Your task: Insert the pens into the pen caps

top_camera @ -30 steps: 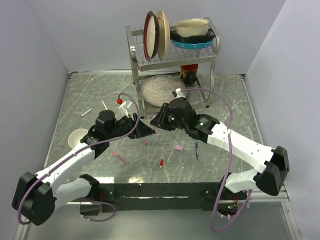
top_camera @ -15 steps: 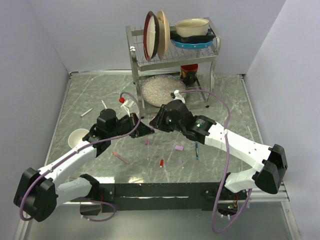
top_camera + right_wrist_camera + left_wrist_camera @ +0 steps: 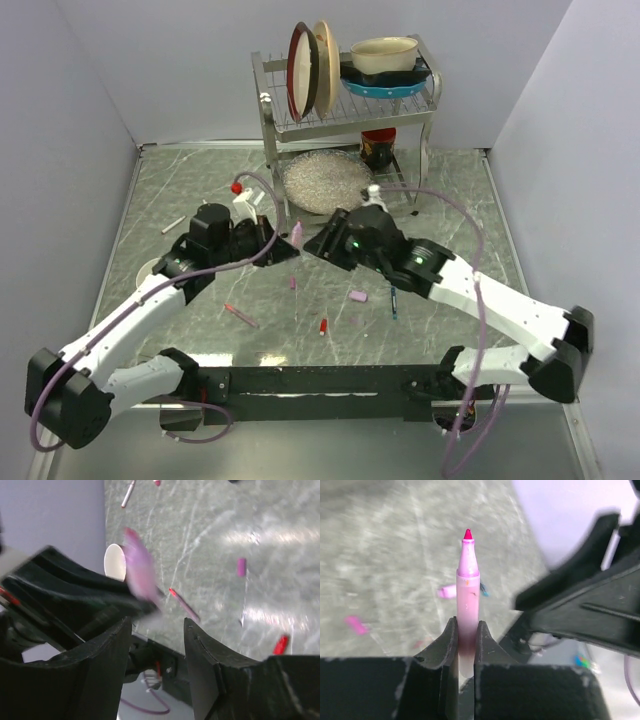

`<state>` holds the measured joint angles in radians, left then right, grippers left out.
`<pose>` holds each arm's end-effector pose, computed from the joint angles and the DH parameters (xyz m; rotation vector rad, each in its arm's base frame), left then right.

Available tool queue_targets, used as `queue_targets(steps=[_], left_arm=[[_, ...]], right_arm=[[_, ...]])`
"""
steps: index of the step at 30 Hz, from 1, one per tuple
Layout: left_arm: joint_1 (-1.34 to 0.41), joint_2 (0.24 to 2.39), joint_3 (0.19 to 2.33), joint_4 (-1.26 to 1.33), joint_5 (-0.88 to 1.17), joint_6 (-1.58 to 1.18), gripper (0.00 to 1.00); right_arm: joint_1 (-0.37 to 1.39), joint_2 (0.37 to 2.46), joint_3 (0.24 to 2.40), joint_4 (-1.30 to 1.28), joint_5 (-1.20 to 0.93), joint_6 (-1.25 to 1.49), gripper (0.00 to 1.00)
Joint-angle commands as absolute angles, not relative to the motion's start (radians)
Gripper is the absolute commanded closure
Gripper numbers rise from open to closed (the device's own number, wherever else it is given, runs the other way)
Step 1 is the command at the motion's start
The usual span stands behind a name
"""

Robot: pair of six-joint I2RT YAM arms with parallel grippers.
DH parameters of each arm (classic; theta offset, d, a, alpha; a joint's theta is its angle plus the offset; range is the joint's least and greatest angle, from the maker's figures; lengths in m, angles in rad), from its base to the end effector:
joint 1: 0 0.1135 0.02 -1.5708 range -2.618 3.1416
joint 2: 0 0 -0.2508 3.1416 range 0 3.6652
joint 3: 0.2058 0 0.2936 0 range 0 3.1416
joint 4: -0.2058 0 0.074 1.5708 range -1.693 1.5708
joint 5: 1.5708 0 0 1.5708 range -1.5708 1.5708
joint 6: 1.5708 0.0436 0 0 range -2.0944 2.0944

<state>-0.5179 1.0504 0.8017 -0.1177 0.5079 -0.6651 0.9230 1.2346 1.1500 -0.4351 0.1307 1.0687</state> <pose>0.2443 -0.1636 0.2783 0.2168 2.0981 -1.2433 0.2039 0.2601 0.3275 0.2511 2.2569 1.0237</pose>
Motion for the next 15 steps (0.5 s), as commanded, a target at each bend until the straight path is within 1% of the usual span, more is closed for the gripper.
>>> queue_targets(steps=[1, 4, 7, 8, 10, 11, 12, 15], left_arm=[[-0.509, 0.958, 0.873, -0.33, 0.322, -0.531, 0.99], [-0.508, 0.907, 0.858, -0.353, 0.223, -0.491, 0.99], [-0.508, 0.864, 0.844, -0.37, 0.17, -0.459, 0.99], [-0.508, 0.851, 0.839, -0.37, 0.167, -0.448, 0.99], [-0.508, 0.819, 0.819, -0.364, 0.152, -0.445, 0.99], [-0.508, 0.809, 0.813, -0.364, 0.15, -0.448, 0.99], [-0.508, 0.799, 0.805, -0.37, 0.149, -0.449, 0.99], [-0.508, 0.764, 0.796, -0.364, 0.16, -0.451, 0.99]], right_arm=[[0.907, 1.134, 1.046, -0.561, 0.218, 1.323, 0.46], [0.896, 1.127, 1.031, -0.685, 0.291, 1.485, 0.46], [0.861, 1.198, 1.081, -0.819, 0.311, 1.6, 0.48], [0.83, 1.254, 1.1, -0.9, 0.299, 1.612, 0.47], [0.783, 1.314, 1.136, -0.971, 0.223, 1.637, 0.46], [0.757, 1.368, 1.141, -0.997, 0.189, 1.629, 0.46], [0.706, 1.394, 1.14, -1.002, 0.161, 1.623, 0.48], [0.645, 1.45, 1.091, -0.947, 0.072, 1.644, 0.5]])
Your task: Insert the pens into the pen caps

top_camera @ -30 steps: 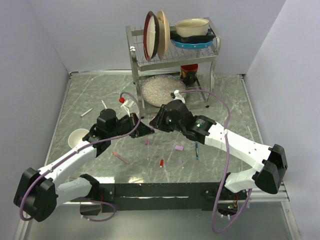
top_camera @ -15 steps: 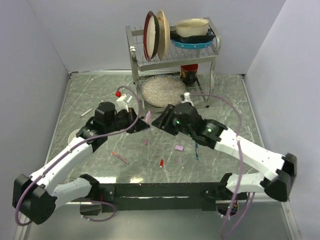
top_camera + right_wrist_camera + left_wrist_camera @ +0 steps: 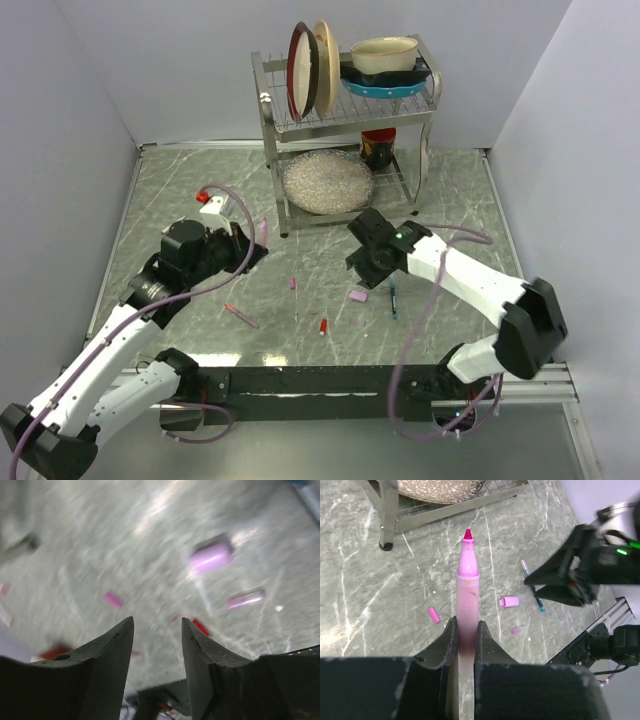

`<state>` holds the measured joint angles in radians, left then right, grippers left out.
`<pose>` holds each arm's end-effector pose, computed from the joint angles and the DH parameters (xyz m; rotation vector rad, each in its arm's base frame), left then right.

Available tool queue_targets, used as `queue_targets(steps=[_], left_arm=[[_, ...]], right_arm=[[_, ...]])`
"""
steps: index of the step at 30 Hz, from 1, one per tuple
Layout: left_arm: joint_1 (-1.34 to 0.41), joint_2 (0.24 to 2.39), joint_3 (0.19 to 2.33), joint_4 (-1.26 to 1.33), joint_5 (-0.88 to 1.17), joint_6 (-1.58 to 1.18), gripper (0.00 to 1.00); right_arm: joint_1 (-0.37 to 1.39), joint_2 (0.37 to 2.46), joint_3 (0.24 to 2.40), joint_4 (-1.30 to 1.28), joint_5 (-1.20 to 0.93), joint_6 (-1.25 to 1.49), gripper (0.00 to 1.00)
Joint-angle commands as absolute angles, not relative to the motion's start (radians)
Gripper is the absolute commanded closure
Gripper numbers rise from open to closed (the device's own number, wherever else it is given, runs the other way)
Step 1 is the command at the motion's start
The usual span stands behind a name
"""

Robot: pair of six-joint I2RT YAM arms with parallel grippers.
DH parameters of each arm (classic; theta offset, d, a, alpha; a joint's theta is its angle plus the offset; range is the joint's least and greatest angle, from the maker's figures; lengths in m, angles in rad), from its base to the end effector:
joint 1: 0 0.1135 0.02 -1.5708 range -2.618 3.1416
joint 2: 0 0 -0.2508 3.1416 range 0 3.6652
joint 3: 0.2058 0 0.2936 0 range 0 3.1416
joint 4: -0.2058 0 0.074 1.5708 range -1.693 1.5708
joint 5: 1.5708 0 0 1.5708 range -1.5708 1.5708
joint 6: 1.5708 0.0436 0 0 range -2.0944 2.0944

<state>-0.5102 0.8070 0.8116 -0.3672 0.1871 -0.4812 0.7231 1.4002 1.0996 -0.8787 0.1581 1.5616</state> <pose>0.2080 -0.1257 0.3145 0.1598 2.0141 -0.8283 0.2402 0.2029 0.2247 1.1832 2.5466 0.4140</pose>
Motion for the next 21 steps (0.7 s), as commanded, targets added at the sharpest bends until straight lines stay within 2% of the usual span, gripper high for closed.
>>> queue_targets(steps=[1, 6, 21], left_arm=[[-0.508, 0.758, 0.796, -0.362, 0.163, -0.453, 0.99], [-0.508, 0.736, 0.792, -0.362, 0.169, -0.445, 0.99], [-0.509, 0.712, 0.781, -0.347, 0.221, -0.445, 0.99]], right_arm=[[0.637, 1.454, 1.062, -0.915, 0.055, 1.66, 0.49], [0.623, 1.459, 1.026, -0.914, 0.095, 1.775, 0.35], [0.609, 1.476, 0.877, -0.738, 0.075, 1.962, 0.38]])
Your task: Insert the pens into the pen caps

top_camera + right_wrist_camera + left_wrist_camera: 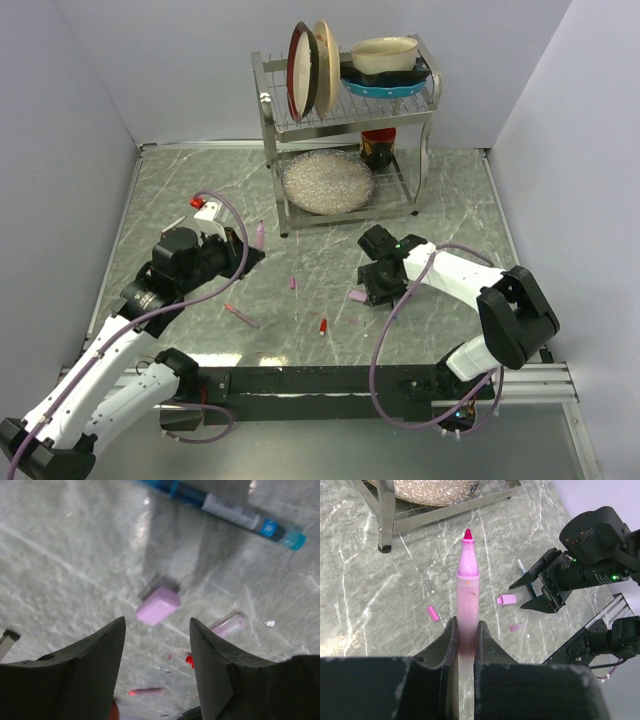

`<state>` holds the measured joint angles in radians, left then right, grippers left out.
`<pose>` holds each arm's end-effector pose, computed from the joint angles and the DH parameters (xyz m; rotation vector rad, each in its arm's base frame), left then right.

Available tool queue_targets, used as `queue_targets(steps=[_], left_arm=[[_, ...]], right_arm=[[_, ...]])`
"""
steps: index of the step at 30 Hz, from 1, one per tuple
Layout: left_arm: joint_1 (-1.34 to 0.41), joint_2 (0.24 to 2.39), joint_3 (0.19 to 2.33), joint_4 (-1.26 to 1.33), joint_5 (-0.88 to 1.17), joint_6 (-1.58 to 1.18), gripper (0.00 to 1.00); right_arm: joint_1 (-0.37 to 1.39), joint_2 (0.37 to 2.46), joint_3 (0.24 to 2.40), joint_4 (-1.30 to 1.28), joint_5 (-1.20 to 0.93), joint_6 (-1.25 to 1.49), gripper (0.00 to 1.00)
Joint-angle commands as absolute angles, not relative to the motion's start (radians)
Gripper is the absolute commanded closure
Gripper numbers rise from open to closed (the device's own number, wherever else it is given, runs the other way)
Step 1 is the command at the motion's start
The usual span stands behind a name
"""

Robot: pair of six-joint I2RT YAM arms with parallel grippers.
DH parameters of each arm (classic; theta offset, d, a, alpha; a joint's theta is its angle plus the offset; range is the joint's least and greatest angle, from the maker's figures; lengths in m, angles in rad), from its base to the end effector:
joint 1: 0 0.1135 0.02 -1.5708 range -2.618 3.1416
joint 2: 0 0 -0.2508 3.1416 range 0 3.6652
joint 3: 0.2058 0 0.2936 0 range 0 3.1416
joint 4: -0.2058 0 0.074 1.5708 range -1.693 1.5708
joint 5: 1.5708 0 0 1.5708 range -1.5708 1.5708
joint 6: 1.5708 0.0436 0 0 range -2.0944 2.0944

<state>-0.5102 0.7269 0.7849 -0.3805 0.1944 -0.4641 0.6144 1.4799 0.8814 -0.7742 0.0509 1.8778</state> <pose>0.1938 -0.1181 0.3197 0.1840 1.9692 -0.8351 0.2396 0.1663 0.1357 1.7891 2.4321 0.2598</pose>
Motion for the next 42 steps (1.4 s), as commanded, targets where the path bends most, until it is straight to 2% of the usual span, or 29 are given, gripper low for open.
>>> queue_targets(steps=[1, 12, 25, 28, 29, 30, 34, 35, 38, 42], left_arm=[[-0.509, 0.712, 0.781, -0.345, 0.222, -0.445, 0.99], [-0.509, 0.699, 0.776, -0.341, 0.219, -0.445, 0.99], [-0.509, 0.689, 0.776, -0.339, 0.206, -0.443, 0.99], [-0.509, 0.687, 0.776, -0.341, 0.201, -0.442, 0.99], [-0.509, 0.686, 0.776, -0.341, 0.198, -0.442, 0.99], [-0.509, 0.684, 0.776, -0.339, 0.195, -0.442, 0.99], [-0.509, 0.681, 0.776, -0.337, 0.193, -0.44, 0.99], [-0.509, 0.683, 0.776, -0.336, 0.193, -0.439, 0.99], [-0.509, 0.683, 0.776, -0.337, 0.193, -0.437, 0.99], [-0.509, 0.678, 0.773, -0.327, 0.225, -0.436, 0.99]], right_arm=[[0.609, 1.489, 0.882, -0.741, 0.075, 1.967, 0.38], [0.606, 1.555, 0.882, -0.706, 0.038, 1.977, 0.4], [0.607, 1.654, 0.923, -0.756, 0.048, 1.953, 0.48], [0.607, 1.667, 0.951, -0.79, 0.077, 1.945, 0.55], [0.606, 1.67, 0.957, -0.799, 0.086, 1.941, 0.66], [0.606, 1.671, 0.962, -0.816, 0.104, 1.936, 0.71], [0.607, 1.677, 0.985, -0.83, 0.133, 1.884, 0.81], [0.607, 1.68, 0.986, -0.822, 0.136, 1.862, 0.93], [0.609, 1.678, 0.996, -0.767, 0.167, 1.728, 1.0], [0.611, 1.609, 0.962, -0.638, 0.184, 1.53, 1.0]])
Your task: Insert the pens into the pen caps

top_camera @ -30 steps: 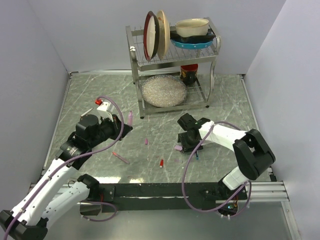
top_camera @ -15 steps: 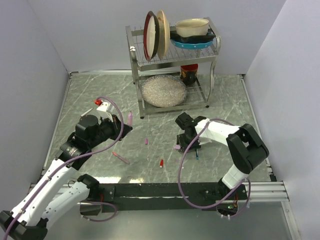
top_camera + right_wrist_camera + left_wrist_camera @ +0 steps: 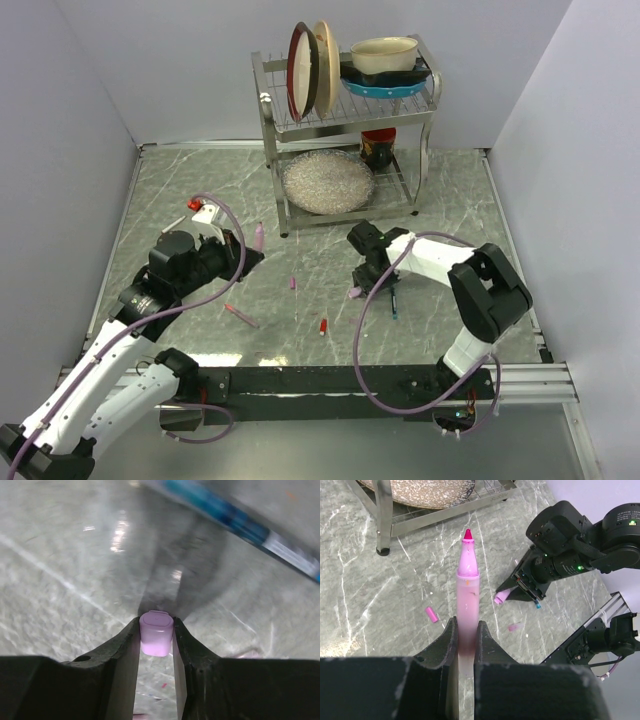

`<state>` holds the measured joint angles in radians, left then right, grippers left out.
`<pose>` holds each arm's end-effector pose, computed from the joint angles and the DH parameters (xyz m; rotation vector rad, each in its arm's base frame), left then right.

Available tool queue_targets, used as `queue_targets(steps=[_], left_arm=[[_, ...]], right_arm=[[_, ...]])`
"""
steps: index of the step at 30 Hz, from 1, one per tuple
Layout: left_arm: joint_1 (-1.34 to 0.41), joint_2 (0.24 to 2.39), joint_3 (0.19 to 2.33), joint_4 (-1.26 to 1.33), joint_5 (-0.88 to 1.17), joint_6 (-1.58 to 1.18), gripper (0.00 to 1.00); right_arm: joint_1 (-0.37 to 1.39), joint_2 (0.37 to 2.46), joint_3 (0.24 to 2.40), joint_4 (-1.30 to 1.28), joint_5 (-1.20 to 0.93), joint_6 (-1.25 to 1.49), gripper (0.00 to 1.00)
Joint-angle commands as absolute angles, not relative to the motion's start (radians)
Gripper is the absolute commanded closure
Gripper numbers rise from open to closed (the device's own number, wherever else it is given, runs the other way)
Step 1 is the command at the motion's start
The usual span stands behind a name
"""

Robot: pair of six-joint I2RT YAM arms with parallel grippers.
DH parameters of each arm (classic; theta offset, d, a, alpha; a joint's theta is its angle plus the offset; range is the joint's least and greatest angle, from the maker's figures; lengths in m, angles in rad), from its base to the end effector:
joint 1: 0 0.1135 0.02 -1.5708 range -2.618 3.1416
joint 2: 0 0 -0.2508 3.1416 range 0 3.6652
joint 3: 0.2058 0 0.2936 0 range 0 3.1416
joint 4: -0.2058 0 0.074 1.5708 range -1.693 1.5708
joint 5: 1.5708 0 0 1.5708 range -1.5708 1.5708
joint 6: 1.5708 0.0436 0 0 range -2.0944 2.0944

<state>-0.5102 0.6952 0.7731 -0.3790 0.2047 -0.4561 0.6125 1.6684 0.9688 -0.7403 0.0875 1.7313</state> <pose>0.1883 -0.1155 0.3217 0.2003 1.9458 -0.8448 0.2626 0.1799 0.1075 1.6033 2.5445 0.1305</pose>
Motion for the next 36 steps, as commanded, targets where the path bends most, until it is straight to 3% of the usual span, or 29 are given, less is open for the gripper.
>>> queue_targets(steps=[1, 14, 24, 36], left_arm=[[-0.509, 0.672, 0.772, -0.312, 0.251, -0.436, 0.99], [-0.509, 0.644, 0.736, -0.216, 0.431, -0.445, 0.99], [-0.509, 0.641, 0.726, -0.195, 0.462, -0.44, 0.99], [-0.509, 0.627, 0.727, -0.195, 0.466, -0.437, 0.99]], right_arm=[[0.618, 1.585, 0.942, -0.608, 0.189, 1.453, 1.0], [0.794, 1.214, 1.029, -0.185, 0.166, 1.005, 1.0], [0.891, 1.269, 1.233, -0.026, 0.121, 0.862, 1.0], [0.94, 1.302, 1.281, -0.002, 0.038, 0.753, 1.0]])
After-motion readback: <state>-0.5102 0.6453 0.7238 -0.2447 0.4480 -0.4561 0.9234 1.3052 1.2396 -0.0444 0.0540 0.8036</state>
